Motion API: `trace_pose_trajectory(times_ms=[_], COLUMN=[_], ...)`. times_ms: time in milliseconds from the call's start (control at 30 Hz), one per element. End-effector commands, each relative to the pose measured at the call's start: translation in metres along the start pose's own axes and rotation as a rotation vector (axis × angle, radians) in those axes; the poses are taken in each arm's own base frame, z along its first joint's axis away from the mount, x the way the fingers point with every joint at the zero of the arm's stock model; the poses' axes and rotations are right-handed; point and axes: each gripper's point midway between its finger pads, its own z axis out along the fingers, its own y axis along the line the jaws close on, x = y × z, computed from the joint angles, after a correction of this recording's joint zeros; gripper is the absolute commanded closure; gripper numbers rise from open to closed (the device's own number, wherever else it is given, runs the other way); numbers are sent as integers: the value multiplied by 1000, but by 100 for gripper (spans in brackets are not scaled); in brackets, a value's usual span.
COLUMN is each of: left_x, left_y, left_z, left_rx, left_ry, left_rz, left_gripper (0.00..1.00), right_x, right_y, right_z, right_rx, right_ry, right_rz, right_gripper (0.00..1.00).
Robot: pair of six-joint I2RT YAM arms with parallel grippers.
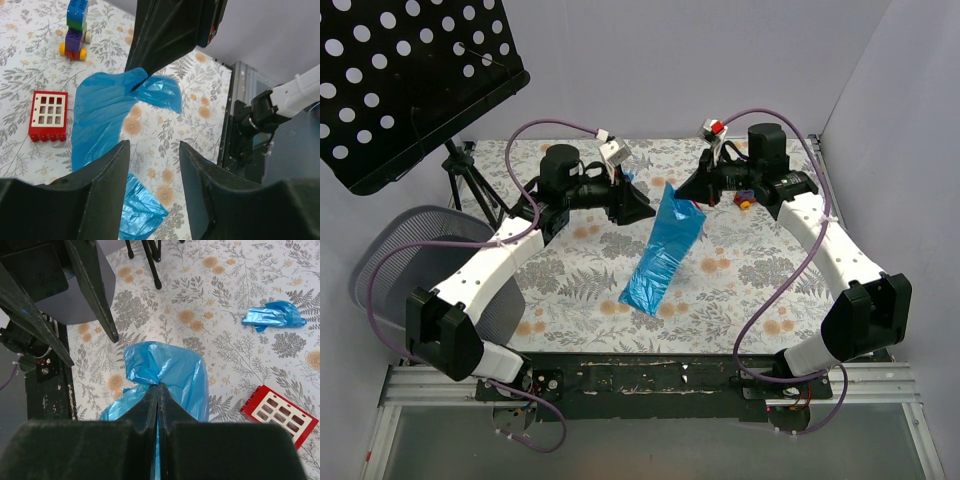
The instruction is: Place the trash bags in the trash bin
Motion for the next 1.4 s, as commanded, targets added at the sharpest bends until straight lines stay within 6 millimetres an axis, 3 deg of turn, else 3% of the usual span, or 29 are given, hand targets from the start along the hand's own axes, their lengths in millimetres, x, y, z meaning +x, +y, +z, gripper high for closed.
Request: trace_pose_trajectory(times_ms=[0,300,733,900,1133,1367], left_x=[-25,-35,-39,-34,-33,-29], left_y=[-8,-15,-4,6,8,11], left_z=[4,17,30,37,39,34], left_rx=[49,165,182,154,161,116], left_ry=[-56,-92,-100,-96,-99,-97], left_rz=[-108,-197,-271,-282,-250,-235], left_gripper=[55,57,67,76,100,100], right_x=[-24,-24,-19,-18,-18,-22], right_y=[20,22,24,26,25,16], right_z=[-8,-10,-11,-12,-11,-15], right_rx=[-78,-67,-59,-65,-67,-36], right_ry=[-91,-95,-90,-87,-87,-91], right_rz=[1,23,13,16,21,28], right_gripper=[99,99,99,99,99,99])
